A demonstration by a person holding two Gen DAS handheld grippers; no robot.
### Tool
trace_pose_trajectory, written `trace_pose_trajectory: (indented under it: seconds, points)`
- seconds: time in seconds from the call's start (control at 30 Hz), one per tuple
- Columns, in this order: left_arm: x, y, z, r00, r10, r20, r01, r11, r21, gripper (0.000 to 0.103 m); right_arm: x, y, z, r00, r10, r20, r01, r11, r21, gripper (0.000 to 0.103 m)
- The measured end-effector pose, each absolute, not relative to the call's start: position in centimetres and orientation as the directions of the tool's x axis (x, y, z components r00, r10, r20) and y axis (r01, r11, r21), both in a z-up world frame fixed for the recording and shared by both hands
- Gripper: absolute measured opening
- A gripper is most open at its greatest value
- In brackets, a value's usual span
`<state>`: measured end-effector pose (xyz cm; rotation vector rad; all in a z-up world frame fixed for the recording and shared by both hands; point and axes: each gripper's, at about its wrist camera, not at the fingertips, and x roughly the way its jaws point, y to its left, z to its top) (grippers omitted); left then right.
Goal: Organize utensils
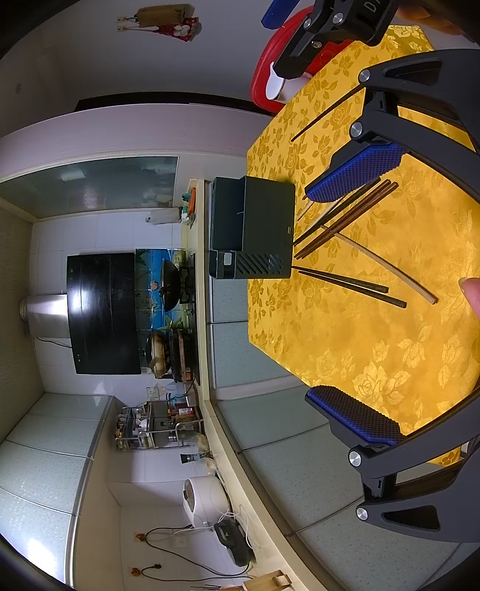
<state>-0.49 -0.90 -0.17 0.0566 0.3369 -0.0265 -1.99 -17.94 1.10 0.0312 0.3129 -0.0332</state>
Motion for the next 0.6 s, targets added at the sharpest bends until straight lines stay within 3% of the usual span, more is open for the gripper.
trace_pose_trajectory:
  seconds: [0.6]
  points:
    - [-0.49,-1.32,-0.35,0.941,-0.018,-0.338,0.038,0.998,0.051,0.096,-1.95,-17.92,0.94,0.95,-0.028,-0.312,0.037,0.999,0.025,0.096]
